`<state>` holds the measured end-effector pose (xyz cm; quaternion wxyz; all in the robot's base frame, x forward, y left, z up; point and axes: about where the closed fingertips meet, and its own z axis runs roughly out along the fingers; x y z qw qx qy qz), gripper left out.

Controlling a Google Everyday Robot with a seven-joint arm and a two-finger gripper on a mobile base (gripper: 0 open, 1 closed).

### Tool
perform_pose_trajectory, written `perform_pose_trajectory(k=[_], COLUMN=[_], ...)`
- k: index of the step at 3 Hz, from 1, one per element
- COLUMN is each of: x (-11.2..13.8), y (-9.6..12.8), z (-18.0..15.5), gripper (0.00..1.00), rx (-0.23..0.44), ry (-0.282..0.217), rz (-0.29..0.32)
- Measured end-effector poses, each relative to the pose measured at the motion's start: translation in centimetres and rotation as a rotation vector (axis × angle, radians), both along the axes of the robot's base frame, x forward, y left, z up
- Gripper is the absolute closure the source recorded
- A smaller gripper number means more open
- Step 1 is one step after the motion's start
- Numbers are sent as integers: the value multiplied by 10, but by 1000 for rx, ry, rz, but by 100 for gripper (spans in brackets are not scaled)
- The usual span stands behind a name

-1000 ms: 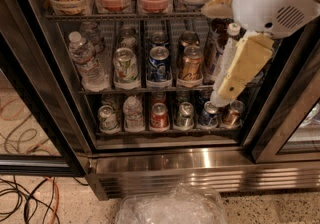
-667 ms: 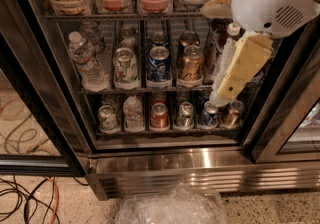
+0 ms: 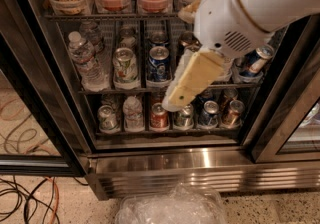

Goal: Pick orange can from top shelf of fridge

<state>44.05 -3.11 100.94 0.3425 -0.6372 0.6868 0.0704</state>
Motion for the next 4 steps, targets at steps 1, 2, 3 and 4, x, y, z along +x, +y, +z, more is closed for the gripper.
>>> perform_pose_trajectory(k=[1, 2, 3, 4], x=[22, 22, 24, 5], y=[68, 68, 72, 79], z=[-6, -6, -2, -10], gripper=[0, 0, 0, 0], rx=[57, 57, 104, 220], ry=[0, 0, -33, -20], rz=[22, 22, -40, -199])
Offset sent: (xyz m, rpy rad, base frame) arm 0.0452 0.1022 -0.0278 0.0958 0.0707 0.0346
